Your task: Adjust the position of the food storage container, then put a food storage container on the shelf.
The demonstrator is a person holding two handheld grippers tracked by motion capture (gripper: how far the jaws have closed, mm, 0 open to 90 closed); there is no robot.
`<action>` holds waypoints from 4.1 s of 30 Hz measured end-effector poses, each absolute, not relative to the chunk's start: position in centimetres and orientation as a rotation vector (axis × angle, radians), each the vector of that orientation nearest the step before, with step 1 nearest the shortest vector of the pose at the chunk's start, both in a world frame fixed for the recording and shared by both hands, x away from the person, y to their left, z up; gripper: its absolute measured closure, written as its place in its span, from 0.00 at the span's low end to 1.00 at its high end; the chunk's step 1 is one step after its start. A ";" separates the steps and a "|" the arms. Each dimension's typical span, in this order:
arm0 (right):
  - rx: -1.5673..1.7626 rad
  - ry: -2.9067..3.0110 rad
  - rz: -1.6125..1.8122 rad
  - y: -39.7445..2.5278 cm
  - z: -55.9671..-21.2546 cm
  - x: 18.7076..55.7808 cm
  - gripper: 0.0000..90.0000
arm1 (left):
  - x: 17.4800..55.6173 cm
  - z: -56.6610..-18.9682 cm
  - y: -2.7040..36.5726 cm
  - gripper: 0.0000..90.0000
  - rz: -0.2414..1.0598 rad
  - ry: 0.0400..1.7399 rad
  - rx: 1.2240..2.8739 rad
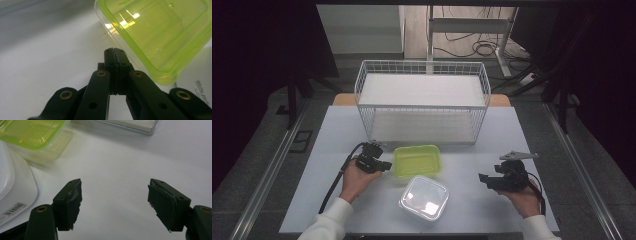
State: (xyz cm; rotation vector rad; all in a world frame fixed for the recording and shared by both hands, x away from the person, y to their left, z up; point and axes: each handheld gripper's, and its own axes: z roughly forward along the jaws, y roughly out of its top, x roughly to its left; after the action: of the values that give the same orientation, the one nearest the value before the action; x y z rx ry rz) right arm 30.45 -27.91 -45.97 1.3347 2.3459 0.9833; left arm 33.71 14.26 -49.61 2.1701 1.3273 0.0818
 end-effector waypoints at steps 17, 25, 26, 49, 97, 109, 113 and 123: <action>1.341 2.348 0.997 -27.8 -46.0 30.4 0.30 | 35.3 -50.0 12.6 1.00 0.076 1.293 2.137; 1.346 2.342 0.999 -27.9 -45.9 30.4 0.30 | 35.1 -49.3 13.7 0.96 0.114 1.301 2.112; 1.348 2.340 1.004 -27.9 -45.9 30.4 0.30 | 35.0 -49.1 14.0 0.94 0.125 1.293 2.120; 1.305 2.349 1.097 -26.4 -44.9 31.5 0.30 | 31.2 -46.0 16.6 0.32 0.116 1.277 1.975; 1.494 2.476 1.153 -18.7 -46.0 37.3 0.44 | 35.8 -48.1 14.0 0.40 -0.148 1.395 1.897; 1.594 2.530 1.137 -18.1 -48.3 39.1 0.51 | 36.8 -49.7 13.8 0.50 -0.249 1.413 1.864; 1.629 2.523 1.158 -18.4 -48.8 39.5 0.55 | 37.1 -50.4 14.1 0.53 -0.309 1.419 1.831; 1.718 2.567 1.233 -18.5 -49.6 39.7 0.75 | 36.8 -51.0 13.9 0.76 -0.350 1.415 1.791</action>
State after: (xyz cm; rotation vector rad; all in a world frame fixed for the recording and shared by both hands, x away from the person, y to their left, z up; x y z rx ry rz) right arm 39.70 -18.54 -49.62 1.7182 2.5675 1.2334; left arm 36.83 13.91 -50.99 1.7909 1.4154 -0.3500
